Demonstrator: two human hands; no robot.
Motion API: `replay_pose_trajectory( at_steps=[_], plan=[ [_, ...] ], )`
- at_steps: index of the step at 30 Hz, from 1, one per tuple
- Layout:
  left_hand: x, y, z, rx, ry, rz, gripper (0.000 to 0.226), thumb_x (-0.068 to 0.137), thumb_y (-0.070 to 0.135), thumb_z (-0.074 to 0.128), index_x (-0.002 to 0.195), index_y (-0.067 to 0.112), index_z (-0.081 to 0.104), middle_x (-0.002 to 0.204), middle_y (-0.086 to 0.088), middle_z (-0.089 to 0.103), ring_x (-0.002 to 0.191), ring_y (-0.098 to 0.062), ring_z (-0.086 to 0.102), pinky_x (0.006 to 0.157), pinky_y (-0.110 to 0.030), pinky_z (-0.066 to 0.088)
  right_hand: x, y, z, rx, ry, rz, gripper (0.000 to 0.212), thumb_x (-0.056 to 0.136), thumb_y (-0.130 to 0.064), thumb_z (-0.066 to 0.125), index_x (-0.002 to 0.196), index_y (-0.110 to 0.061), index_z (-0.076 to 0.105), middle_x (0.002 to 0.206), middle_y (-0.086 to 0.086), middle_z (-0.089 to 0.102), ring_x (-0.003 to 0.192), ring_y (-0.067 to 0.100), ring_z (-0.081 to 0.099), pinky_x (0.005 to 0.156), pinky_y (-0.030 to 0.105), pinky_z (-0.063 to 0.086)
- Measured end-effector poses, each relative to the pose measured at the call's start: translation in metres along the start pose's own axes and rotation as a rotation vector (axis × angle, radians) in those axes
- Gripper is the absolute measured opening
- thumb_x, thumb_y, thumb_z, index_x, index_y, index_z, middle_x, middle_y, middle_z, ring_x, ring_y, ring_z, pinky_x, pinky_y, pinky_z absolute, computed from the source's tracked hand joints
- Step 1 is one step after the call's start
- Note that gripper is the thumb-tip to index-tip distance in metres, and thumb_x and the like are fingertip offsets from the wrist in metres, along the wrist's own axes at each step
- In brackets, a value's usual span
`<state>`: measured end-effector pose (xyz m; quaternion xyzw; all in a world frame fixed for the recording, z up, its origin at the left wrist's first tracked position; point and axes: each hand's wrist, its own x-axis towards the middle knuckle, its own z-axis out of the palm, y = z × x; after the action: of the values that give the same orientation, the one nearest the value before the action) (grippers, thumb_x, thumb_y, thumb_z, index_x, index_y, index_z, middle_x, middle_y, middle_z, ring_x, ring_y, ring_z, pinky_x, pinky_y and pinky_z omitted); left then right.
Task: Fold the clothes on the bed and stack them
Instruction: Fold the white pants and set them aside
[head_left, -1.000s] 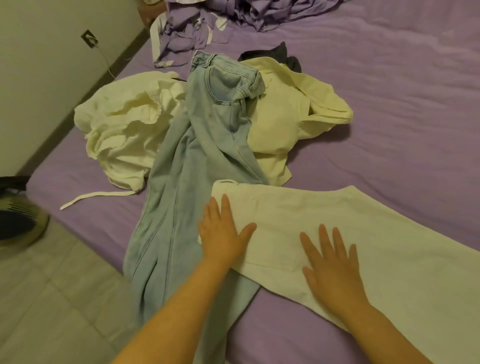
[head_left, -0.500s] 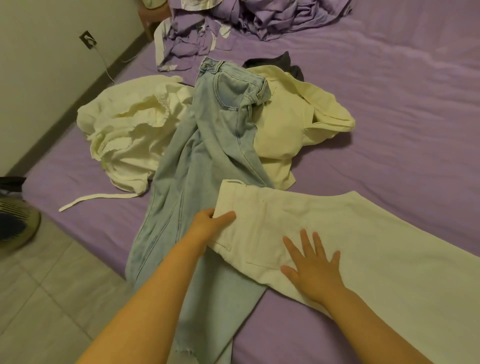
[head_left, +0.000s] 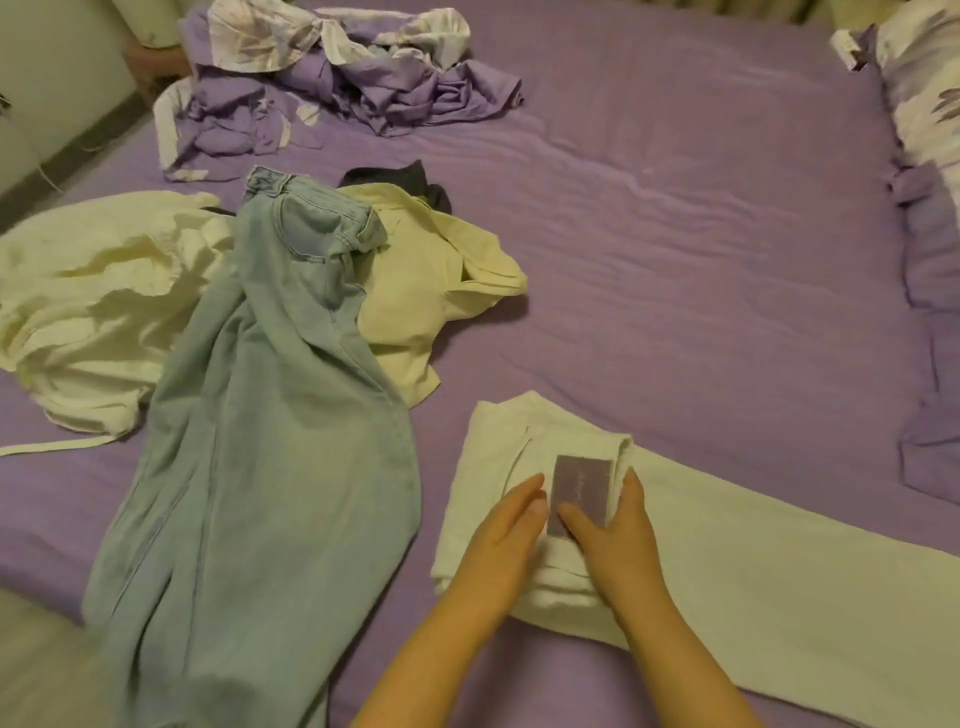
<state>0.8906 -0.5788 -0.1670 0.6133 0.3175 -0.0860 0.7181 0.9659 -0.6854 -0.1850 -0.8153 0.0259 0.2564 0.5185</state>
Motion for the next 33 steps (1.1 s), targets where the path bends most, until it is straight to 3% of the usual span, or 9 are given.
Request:
replay_pose_trajectory(
  at_steps=[2, 5, 12, 17, 19, 22, 28, 31, 33],
  plan=[
    [0.004, -0.011, 0.010, 0.100, 0.085, 0.028, 0.043, 0.098, 0.017, 0.048, 0.138, 0.031, 0.040, 0.133, 0.009, 0.050, 0.120, -0.003, 0.048, 0.104, -0.021, 0.036, 0.003, 0.022, -0.022, -0.007, 0.037, 0.010, 0.058, 0.085, -0.004, 0.066, 0.135, -0.010, 0.038, 0.107, -0.009, 0.053, 0.100, 0.012, 0.054, 0.068, 0.003, 0.039],
    [0.022, -0.035, 0.002, 0.434, 0.248, 0.085, 0.051, 0.095, 0.009, 0.049, 0.143, 0.020, 0.036, 0.139, 0.005, 0.041, 0.130, -0.015, 0.038, 0.106, -0.025, 0.029, 0.008, 0.053, -0.055, -0.002, 0.099, 0.016, 0.062, 0.086, -0.003, 0.065, 0.140, -0.010, 0.036, 0.126, -0.006, 0.050, 0.118, 0.013, 0.047, 0.088, 0.011, 0.034],
    [0.068, -0.079, 0.012, 0.835, 0.123, -0.009, 0.067, 0.098, 0.035, 0.047, 0.152, 0.023, 0.009, 0.157, -0.012, 0.013, 0.140, -0.033, 0.022, 0.111, -0.042, 0.025, 0.021, 0.102, -0.098, 0.013, 0.137, 0.058, 0.070, 0.089, -0.007, 0.062, 0.148, -0.013, 0.026, 0.130, -0.010, 0.041, 0.116, 0.002, 0.037, 0.091, 0.010, 0.028],
    [0.079, -0.092, 0.019, 1.105, 0.159, -0.045, 0.076, 0.093, 0.053, 0.045, 0.151, 0.034, -0.001, 0.159, -0.010, -0.002, 0.141, -0.035, 0.016, 0.106, -0.046, 0.032, 0.026, 0.119, -0.095, -0.007, 0.180, 0.079, 0.069, 0.089, -0.003, 0.060, 0.148, -0.012, 0.024, 0.122, -0.010, 0.041, 0.111, 0.004, 0.039, 0.069, -0.011, 0.027],
    [0.081, -0.093, 0.019, 1.179, 0.166, -0.057, 0.078, 0.092, 0.057, 0.044, 0.151, 0.036, -0.001, 0.159, -0.010, -0.002, 0.140, -0.035, 0.016, 0.105, -0.047, 0.034, 0.023, 0.122, -0.092, -0.054, 0.192, 0.101, 0.073, 0.090, -0.011, 0.061, 0.150, -0.017, 0.019, 0.131, -0.010, 0.041, 0.117, 0.006, 0.042, 0.080, -0.006, 0.028],
    [0.083, -0.088, 0.021, 1.151, 0.159, -0.094, 0.080, 0.089, 0.056, 0.051, 0.151, 0.036, 0.003, 0.158, -0.010, 0.002, 0.140, -0.035, 0.016, 0.105, -0.049, 0.033, 0.023, 0.128, -0.094, -0.160, 0.205, 0.070, 0.078, 0.091, -0.023, 0.060, 0.151, -0.024, 0.011, 0.148, -0.002, 0.035, 0.132, 0.017, 0.038, 0.095, 0.017, 0.032],
    [0.098, -0.073, 0.013, 0.827, 0.260, -0.093, 0.094, 0.083, 0.047, 0.066, 0.152, 0.017, 0.010, 0.153, -0.011, 0.024, 0.138, -0.035, 0.025, 0.108, -0.047, 0.028, 0.026, 0.127, -0.086, -0.222, 0.163, 0.115, 0.067, 0.100, -0.024, 0.040, 0.151, -0.025, -0.003, 0.156, 0.001, 0.019, 0.135, 0.023, 0.036, 0.095, 0.029, 0.037],
    [0.104, -0.064, 0.008, 0.567, 0.308, -0.120, 0.076, 0.084, 0.034, 0.070, 0.144, 0.009, 0.030, 0.140, -0.009, 0.044, 0.127, -0.033, 0.043, 0.098, -0.043, 0.041, 0.028, 0.121, -0.085, -0.456, 0.180, 0.140, 0.070, 0.099, -0.024, 0.044, 0.150, -0.025, -0.005, 0.159, 0.005, 0.008, 0.140, 0.026, 0.026, 0.104, 0.034, 0.034],
    [0.104, -0.055, 0.004, 0.435, 0.293, -0.136, 0.055, 0.086, 0.028, 0.068, 0.133, 0.009, 0.047, 0.120, -0.003, 0.057, 0.114, -0.030, 0.055, 0.085, -0.038, 0.045, 0.027, 0.119, -0.082, -0.763, 0.244, -0.027, 0.071, 0.096, -0.032, 0.049, 0.151, -0.024, 0.004, 0.158, 0.012, 0.009, 0.141, 0.033, 0.023, 0.107, 0.043, 0.031]
  ],
)
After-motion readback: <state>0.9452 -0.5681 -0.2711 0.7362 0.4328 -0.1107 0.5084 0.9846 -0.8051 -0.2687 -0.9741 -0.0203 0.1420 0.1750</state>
